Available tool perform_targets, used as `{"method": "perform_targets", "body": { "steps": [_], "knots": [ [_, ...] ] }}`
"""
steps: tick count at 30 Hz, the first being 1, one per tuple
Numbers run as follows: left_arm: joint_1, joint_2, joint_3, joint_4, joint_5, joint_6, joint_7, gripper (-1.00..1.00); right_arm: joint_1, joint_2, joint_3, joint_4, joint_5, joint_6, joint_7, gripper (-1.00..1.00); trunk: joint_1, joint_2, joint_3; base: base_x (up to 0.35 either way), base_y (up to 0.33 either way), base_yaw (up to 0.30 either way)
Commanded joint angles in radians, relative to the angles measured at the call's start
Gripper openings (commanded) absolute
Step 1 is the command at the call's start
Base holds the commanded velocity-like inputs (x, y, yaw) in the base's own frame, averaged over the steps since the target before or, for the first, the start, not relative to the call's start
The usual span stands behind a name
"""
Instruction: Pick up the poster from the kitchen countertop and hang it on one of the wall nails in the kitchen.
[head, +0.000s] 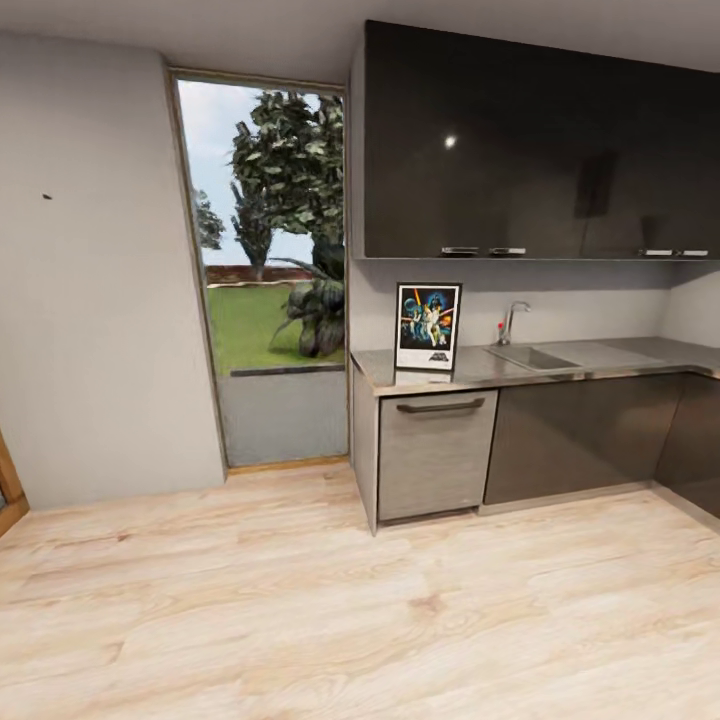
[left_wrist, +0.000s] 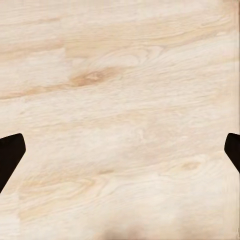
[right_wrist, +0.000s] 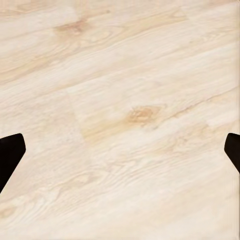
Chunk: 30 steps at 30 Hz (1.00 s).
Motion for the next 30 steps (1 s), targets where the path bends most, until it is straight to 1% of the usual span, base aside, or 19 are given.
{"method": "perform_targets", "body": {
  "steps": [1,30],
  "knots": [
    [0.000,0.000,0.000,-0.001,-0.001,-0.001,0.000,1.00,-0.001,0.000,-0.001,0.001,0.000,-0.003,0.000,1.00,0.000,0.000,-0.001,0.241,-0.261,0.000],
    [0.000,0.000,0.000,-0.001,-0.001,-0.001,0.000,1.00,-0.001,0.000,-0.001,0.001,0.001,-0.003,0.000,1.00,0.000,0.000,-0.001,0.231,-0.266,0.000]
  ]
}}
